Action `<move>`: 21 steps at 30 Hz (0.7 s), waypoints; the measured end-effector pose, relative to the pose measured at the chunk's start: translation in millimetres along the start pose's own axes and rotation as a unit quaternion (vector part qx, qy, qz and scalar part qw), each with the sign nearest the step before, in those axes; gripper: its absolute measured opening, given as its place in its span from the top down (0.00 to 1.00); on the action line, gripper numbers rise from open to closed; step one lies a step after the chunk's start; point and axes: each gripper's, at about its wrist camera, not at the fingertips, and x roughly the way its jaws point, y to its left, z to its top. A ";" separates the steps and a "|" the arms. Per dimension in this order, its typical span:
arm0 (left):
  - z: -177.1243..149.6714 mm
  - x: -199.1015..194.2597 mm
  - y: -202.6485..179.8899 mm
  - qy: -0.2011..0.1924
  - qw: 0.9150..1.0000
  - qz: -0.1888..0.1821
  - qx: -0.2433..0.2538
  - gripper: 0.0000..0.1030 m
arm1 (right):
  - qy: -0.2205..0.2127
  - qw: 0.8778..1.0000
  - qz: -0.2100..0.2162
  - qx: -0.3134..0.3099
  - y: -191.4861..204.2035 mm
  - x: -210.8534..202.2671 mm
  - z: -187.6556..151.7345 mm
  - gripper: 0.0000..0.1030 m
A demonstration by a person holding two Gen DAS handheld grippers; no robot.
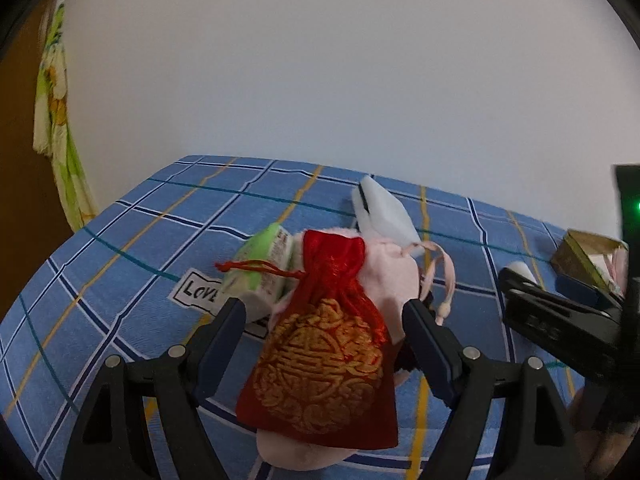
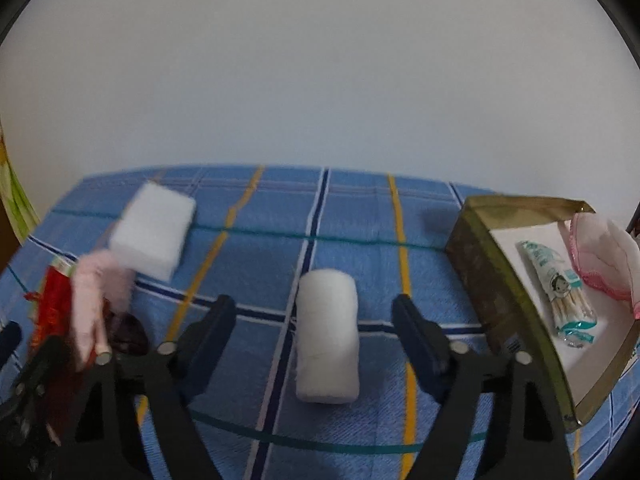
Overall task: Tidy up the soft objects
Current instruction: 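Grasp the white cotton roll with the right tool while the left tool approaches the red pouch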
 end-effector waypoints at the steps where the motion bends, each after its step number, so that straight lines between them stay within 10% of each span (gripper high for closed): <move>1: 0.0 2.8 0.6 0.007 1.000 0.001 -0.003 0.20 | 0.010 1.000 -0.003 0.000 0.9 5.2 -0.1 0.29; 14: -5.1 24.4 32.1 0.061 0.994 -0.024 -0.092 0.21 | 0.057 0.998 0.030 -0.008 -5.7 19.5 -6.1 0.69; 21: -3.7 19.1 30.1 0.035 0.995 -0.045 -0.081 0.50 | 0.036 0.997 0.072 0.010 -19.0 8.0 -10.7 0.69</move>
